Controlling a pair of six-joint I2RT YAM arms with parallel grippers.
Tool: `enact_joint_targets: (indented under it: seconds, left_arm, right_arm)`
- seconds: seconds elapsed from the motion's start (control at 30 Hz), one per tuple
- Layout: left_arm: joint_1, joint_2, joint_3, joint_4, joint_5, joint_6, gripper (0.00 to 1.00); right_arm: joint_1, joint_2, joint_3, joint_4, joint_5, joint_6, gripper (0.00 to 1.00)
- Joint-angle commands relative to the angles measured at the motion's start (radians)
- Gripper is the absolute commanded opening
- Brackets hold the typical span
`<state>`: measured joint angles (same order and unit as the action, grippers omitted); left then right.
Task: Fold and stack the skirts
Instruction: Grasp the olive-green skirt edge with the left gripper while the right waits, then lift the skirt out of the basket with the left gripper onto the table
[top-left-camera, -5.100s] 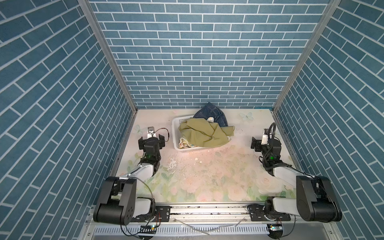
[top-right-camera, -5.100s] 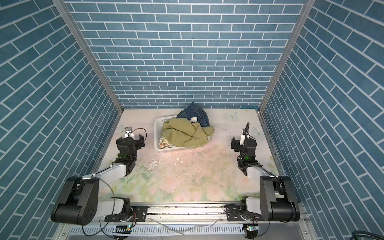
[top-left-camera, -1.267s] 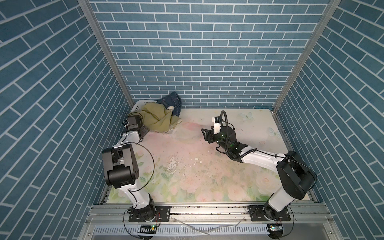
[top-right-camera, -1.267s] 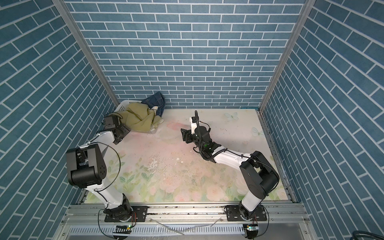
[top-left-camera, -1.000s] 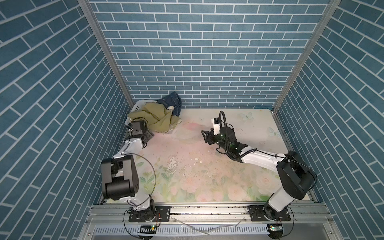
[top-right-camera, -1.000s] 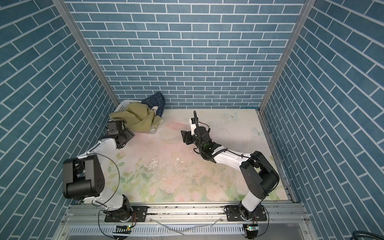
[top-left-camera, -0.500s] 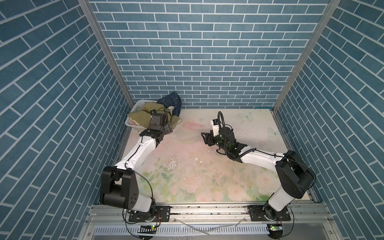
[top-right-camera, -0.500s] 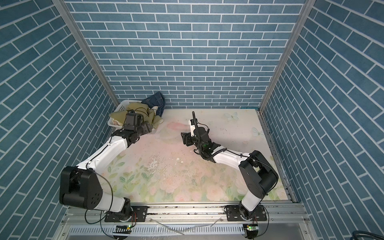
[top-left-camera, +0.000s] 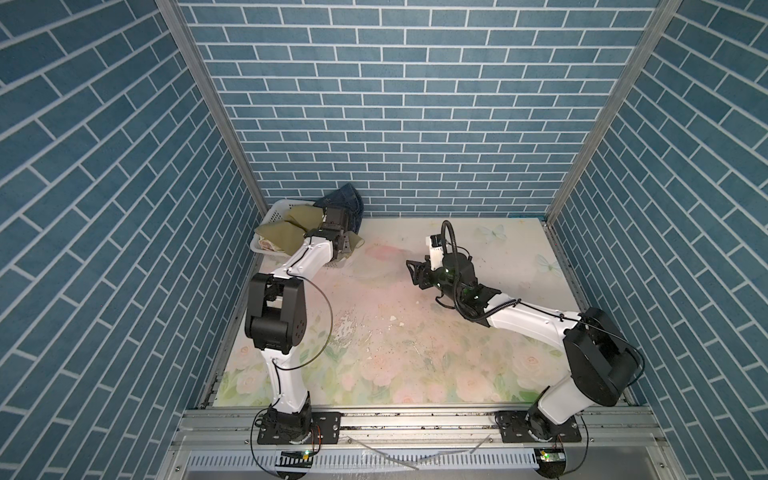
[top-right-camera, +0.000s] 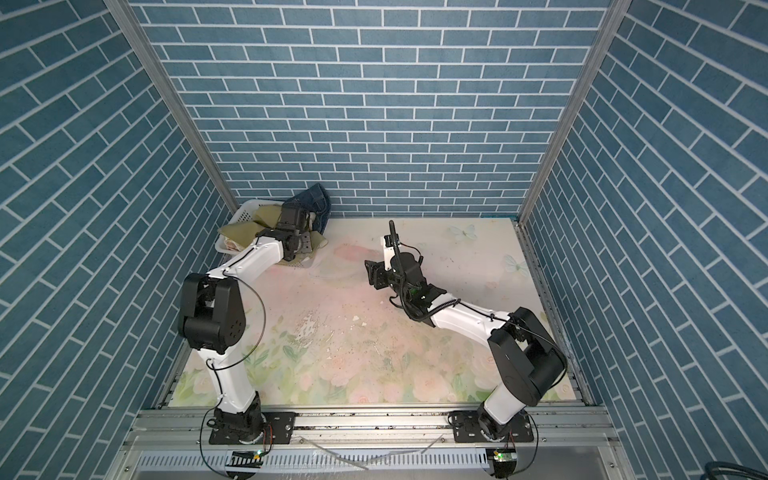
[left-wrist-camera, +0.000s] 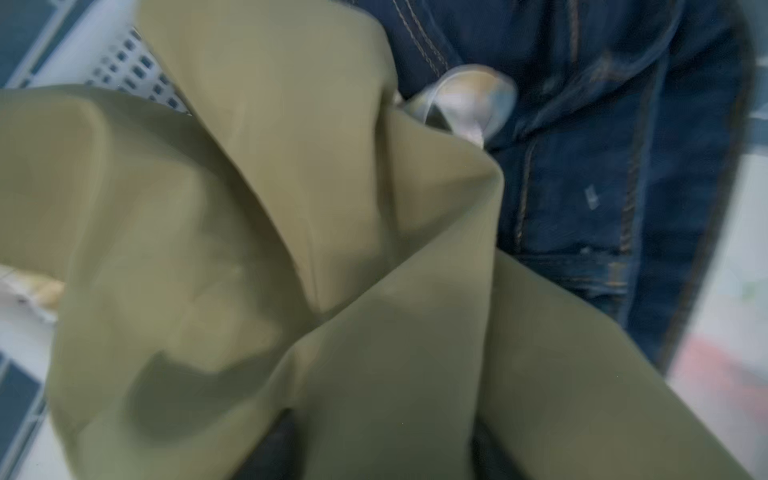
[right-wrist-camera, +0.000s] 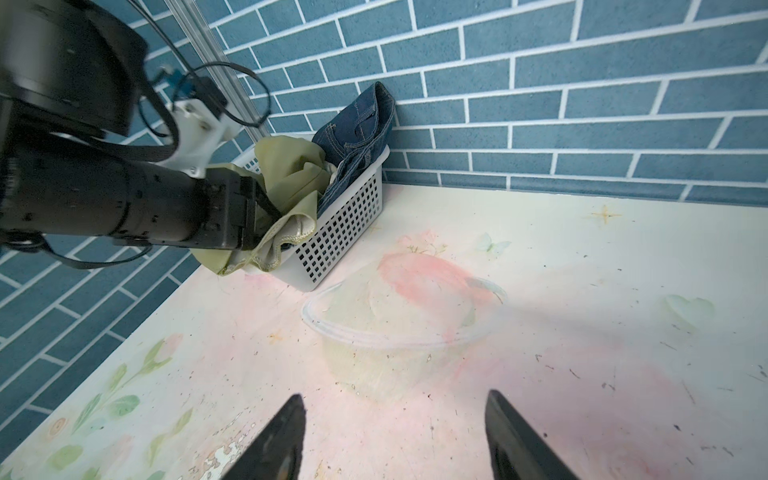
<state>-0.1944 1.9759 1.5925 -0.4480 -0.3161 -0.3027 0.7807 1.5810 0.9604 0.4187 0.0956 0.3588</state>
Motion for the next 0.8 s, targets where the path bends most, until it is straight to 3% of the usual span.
enact_joint_targets:
  seconds: [0.0, 0.17, 0.37, 0.57, 0.77]
  left_arm:
    - [-0.003, 0.002, 0.083, -0.068, -0.038, 0.011, 0.00]
    - [-0.005, -0.125, 0.171, -0.090, 0.005, 0.045, 0.00]
    - [-0.038, -0.209, 0.323, -0.183, 0.112, 0.081, 0.00]
    - [-0.153, -0.235, 0.466, -0.192, 0.267, 0.099, 0.00]
    - [-0.346, -0.169, 0.729, -0.269, 0.371, 0.107, 0.00]
  right_arm:
    - [0.003, -0.049, -0.041, -0.007, 0.040, -0.042, 0.68]
    - [0.000, -0.078, -0.060, -0.009, 0.080, -0.042, 0.69]
    - [-0.077, -0.166, -0.043, -0.058, 0.105, 0.075, 0.69]
    - [-0.190, -0.314, -0.035, -0.180, 0.127, 0.093, 0.69]
    - [-0.317, -0.504, -0.083, -0.320, 0.216, 0.092, 0.68]
